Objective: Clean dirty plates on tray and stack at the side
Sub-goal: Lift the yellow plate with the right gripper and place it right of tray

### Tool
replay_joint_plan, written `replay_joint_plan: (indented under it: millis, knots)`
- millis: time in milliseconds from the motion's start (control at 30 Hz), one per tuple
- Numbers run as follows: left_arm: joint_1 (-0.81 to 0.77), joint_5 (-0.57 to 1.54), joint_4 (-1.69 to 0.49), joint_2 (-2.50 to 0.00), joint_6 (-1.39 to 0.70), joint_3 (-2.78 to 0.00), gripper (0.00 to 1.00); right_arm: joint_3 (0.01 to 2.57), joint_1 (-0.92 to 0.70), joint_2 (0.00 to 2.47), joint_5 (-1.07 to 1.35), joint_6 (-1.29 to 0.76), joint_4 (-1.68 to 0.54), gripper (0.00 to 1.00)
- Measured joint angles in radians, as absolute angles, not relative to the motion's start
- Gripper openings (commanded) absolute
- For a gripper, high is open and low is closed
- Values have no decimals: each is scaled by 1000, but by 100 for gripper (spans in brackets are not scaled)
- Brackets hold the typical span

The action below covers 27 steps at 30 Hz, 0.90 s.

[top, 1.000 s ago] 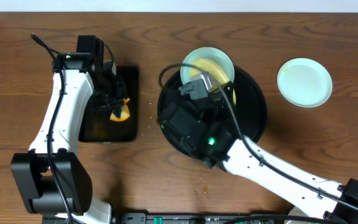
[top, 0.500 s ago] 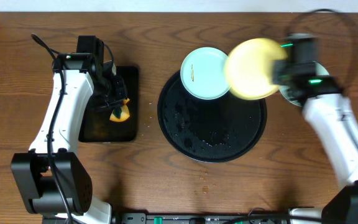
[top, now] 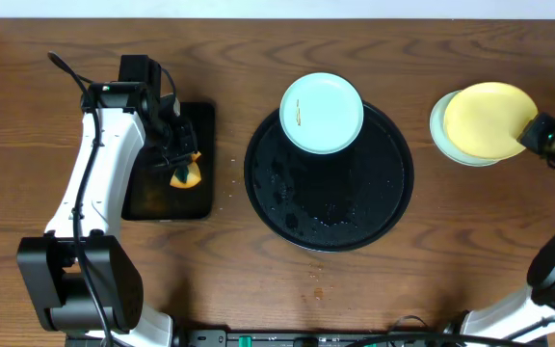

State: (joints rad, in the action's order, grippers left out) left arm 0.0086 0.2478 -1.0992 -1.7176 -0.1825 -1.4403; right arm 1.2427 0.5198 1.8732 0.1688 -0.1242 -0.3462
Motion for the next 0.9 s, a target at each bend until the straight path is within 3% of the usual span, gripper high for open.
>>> replay_joint_plan:
  millis: [100,200,400,533,667,900]
  knots:
    - [9,247,-1099,-1718,-183,-1440,8,1243,517,1901,208,-123,-339,51]
    - [9,248,-1099,-1718,-183,-1440,8,1251,513,1901,240,-91,-383,56]
    - [9,248,-1099,-1718,-183,-1440,8,1445,467,1901,337,-5,-697,55]
    - [9,247,-1096,-1718,-183,-1440,8,1598,304,1893,389,72,-825,59]
    - [9,247,-1087,-1718,-183,-1435,7,1611,56,1903,361,85,-799,56]
    - [9,248,-1085,-1718,-183,-1427,8,1611,-166,2064,268,20,-596,49]
